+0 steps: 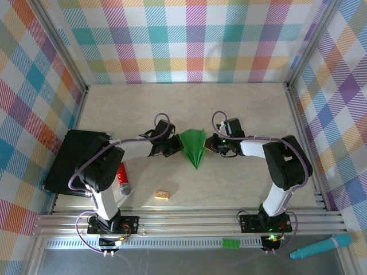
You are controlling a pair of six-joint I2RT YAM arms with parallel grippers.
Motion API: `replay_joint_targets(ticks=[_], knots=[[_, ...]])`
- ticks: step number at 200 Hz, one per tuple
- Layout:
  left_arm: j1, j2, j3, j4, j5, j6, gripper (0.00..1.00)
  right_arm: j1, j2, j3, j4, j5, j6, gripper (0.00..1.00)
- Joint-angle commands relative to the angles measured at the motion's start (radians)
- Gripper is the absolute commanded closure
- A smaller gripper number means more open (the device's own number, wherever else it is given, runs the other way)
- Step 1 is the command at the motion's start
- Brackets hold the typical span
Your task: Fold a paper plane with a square sheet of paper (pick it up from the middle)
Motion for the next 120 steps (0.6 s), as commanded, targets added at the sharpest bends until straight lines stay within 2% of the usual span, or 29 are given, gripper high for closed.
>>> replay_joint_targets(ticks=[1,43,76,120], knots=[[0.009,-0.022,-0.026,0.028,-0.014,0.001,0.93,-0.005,0.001,-0.010,0.011,-0.019,0.001,0.93],[0.009,-0.004,-0.064,0.098,0.003,-0.037,0.93,-0.005,0.052,0.000,0.022,-0.051,0.000,0.91],[0.009,-0.011,-0.086,0.122,-0.029,-0.061,0.93,-0.004,0.094,0.018,0.008,-0.081,-0.009,0.90],[0.009,-0.002,-0.109,0.169,-0.012,-0.081,0.92,-0.004,0.098,0.053,-0.044,-0.099,-0.031,0.84]])
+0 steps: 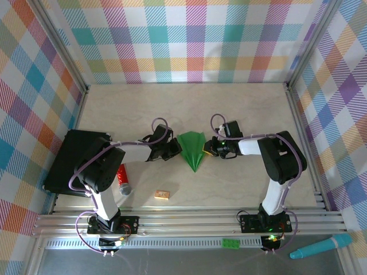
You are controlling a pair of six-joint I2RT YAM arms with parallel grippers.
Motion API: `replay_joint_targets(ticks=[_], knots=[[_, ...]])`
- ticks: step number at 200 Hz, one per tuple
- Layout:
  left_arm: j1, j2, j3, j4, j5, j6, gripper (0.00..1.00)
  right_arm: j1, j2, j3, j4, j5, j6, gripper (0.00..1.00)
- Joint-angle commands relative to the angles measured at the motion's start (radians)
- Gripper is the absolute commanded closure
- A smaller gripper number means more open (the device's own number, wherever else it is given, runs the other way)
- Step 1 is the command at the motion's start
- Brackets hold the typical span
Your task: Fold a paper plane with a square sheet of paper (pick it up from the middle)
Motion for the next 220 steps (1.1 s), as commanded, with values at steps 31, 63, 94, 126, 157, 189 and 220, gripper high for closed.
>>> replay_joint_targets(ticks=[31,63,94,126,157,189,220], knots=[[0.008,-0.010,-0.016,0.065,0.026,-0.026,0.92,-0.004,-0.060,0.053,-0.104,-0.015,-0.057,0.73],[0.007,-0.013,0.000,0.066,0.053,-0.025,0.92,0.007,-0.132,0.063,-0.198,0.021,-0.084,0.62],[0.008,0.008,0.018,0.064,0.067,-0.023,0.92,0.055,-0.168,0.063,-0.292,0.048,-0.120,0.58],[0.008,0.015,0.015,0.067,0.072,-0.030,0.93,0.099,-0.161,0.086,-0.355,0.108,-0.135,0.55],[0.008,0.013,0.015,0.064,0.075,-0.030,0.93,0.140,-0.120,0.140,-0.392,0.131,-0.141,0.54],[0.009,0.013,0.013,0.065,0.079,-0.032,0.93,0.158,-0.084,0.169,-0.398,0.146,-0.131,0.54],[0.008,0.013,0.014,0.064,0.084,-0.033,0.93,0.162,-0.071,0.180,-0.394,0.155,-0.121,0.54]])
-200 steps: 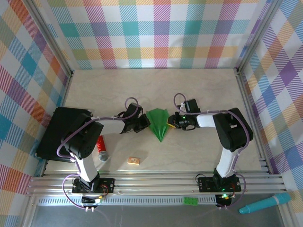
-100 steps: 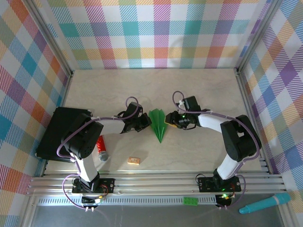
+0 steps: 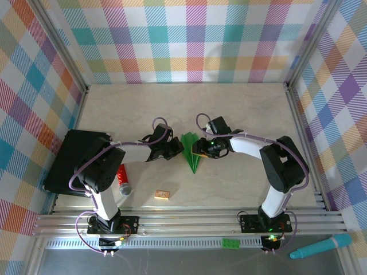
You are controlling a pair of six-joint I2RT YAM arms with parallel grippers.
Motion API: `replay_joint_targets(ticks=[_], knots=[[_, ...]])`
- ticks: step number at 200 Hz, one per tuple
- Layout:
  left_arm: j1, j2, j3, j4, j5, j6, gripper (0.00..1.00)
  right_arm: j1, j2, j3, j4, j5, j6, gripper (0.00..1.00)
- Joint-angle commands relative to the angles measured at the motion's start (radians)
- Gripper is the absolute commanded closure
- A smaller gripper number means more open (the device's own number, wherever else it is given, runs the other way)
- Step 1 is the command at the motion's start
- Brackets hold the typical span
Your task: Fold a paper plane with a square sheet of paper (pick it up from the middle)
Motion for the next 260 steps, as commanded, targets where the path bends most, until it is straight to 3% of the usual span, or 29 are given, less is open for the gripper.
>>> replay_joint_targets(ticks=[1,129,165,260], knots=[[0.008,0.013,0.017,0.012,0.017,-0.002,0.93,0.004,0.020,0.024,-0.031,0.018,-0.002,0.54],[0.008,0.009,0.022,0.008,0.021,-0.005,0.93,0.056,0.031,0.045,-0.066,0.034,-0.032,0.54],[0.008,0.009,0.023,0.009,0.029,-0.006,0.93,0.105,0.033,0.060,-0.113,0.100,-0.060,0.49],[0.008,0.011,0.021,0.018,0.045,-0.008,0.93,0.165,0.091,0.154,-0.214,0.228,-0.095,0.48]])
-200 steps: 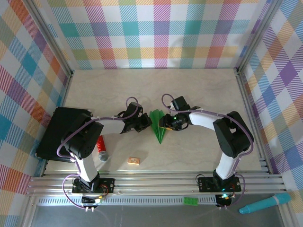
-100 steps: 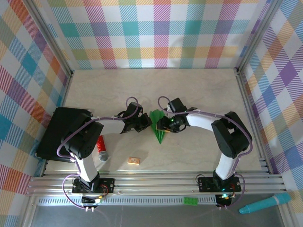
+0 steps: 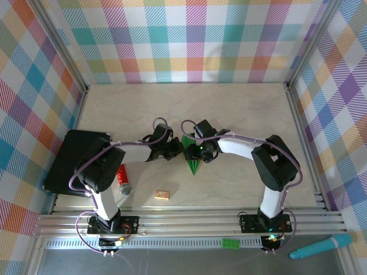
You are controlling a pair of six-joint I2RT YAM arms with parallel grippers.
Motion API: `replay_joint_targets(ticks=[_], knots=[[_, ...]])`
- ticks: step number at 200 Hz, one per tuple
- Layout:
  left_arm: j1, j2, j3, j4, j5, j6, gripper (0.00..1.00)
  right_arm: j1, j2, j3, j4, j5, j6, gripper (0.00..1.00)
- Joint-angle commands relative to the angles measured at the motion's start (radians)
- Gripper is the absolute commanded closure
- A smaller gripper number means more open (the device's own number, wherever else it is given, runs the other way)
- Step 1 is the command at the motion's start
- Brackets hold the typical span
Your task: Fold a paper plane with a square sheet of paper (pick it up from the middle)
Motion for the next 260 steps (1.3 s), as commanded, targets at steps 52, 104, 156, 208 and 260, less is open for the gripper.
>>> replay_joint_targets(ticks=[52,104,156,208,260], knots=[[0.008,0.009,0.017,0.019,0.020,-0.004,0.93,0.023,0.048,0.063,-0.087,0.094,0.004,0.53],[0.008,0.010,0.016,0.015,0.013,-0.003,0.93,0.026,0.033,0.062,-0.113,0.159,0.041,0.64],[0.008,0.009,0.017,0.017,0.013,-0.003,0.91,0.050,0.033,0.066,-0.125,0.200,0.112,0.69],[0.013,-0.032,0.006,-0.027,-0.046,0.002,0.80,0.066,0.051,0.090,-0.160,0.234,0.156,0.68],[0.036,-0.104,-0.021,-0.082,-0.111,0.020,0.65,0.085,0.055,0.112,-0.183,0.275,0.165,0.70]])
